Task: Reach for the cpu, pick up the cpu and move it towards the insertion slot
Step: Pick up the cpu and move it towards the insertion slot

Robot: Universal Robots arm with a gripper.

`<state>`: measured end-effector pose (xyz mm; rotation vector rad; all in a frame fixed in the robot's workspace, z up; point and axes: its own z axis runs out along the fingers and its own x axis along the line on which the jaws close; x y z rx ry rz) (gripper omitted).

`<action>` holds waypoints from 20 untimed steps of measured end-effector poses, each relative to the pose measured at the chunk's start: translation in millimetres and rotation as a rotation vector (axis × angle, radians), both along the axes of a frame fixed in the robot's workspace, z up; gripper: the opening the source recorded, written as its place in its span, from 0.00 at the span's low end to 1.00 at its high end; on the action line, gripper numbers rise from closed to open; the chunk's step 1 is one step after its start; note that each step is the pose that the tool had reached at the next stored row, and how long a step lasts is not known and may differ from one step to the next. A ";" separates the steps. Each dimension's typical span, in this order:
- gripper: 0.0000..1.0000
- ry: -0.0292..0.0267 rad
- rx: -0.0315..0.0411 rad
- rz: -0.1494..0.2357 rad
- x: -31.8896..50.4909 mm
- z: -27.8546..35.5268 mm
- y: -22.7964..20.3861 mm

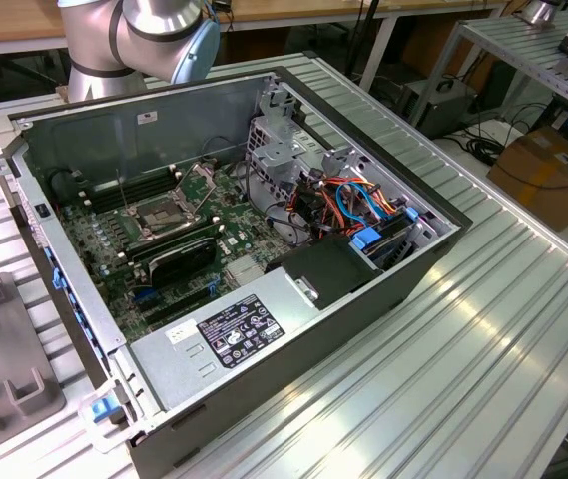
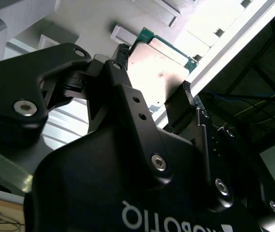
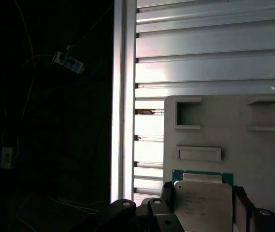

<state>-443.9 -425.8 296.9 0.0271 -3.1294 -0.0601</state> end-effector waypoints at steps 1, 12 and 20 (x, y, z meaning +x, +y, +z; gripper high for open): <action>0.55 0.0000 0.0000 0.000 0.0 0.0 0.0; 0.55 0.0000 0.0000 0.000 0.0 14.3 0.0; 0.55 0.0000 0.0000 0.000 0.0 26.1 0.0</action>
